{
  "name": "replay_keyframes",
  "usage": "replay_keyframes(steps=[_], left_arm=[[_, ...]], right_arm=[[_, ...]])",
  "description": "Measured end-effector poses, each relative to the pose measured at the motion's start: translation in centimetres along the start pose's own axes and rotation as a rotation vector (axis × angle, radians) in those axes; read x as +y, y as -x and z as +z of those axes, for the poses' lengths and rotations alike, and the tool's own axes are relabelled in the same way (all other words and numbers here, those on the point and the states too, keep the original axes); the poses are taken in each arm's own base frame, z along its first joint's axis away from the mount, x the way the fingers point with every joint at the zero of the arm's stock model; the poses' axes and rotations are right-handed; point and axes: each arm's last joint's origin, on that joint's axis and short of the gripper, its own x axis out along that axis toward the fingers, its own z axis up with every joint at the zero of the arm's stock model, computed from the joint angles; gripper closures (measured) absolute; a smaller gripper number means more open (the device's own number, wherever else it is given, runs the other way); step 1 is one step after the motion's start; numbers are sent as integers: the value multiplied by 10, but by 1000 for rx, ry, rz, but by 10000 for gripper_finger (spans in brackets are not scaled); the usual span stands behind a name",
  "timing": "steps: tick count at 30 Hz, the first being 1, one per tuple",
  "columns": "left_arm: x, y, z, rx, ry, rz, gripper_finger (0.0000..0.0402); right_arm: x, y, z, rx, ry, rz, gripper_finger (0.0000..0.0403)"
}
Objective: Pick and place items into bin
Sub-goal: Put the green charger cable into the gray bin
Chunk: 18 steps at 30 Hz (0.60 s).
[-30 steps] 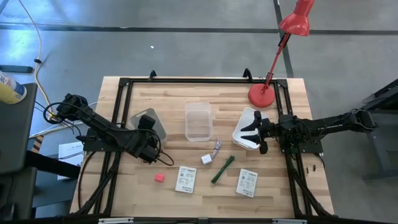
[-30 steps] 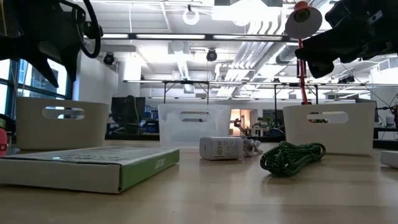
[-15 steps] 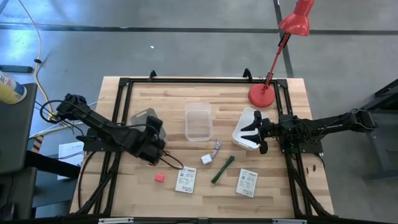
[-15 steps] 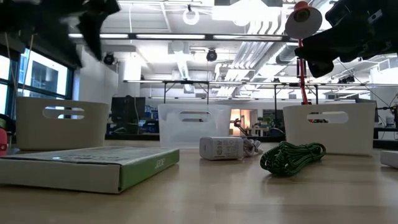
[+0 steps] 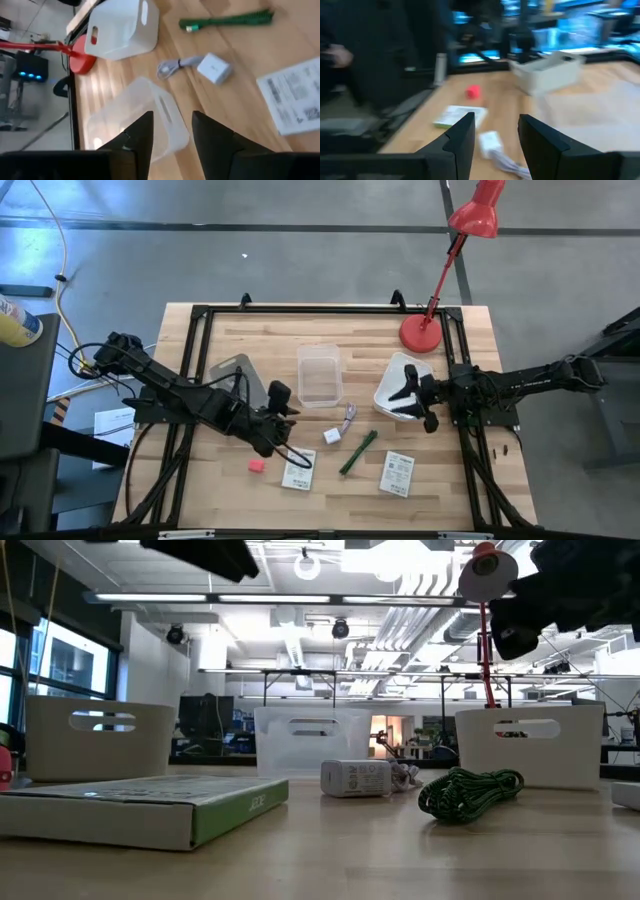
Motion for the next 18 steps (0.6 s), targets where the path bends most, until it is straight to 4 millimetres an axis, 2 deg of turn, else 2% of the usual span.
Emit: replay_keyframes(steps=[4,7,13,18], left_arm=[[-5,-5,0,4,32,-52,286],[-8,-8,-1,15,30,-70,284],[-14,-15,-7,43,46,-82,285],[-21,-18,-14,66,75,-97,284]], right_arm=[[11,-8,6,22,19,66,261],[20,-22,14,89,76,66,261],[34,-64,28,337,233,-2,261],[32,-101,30,585,282,-68,261]])
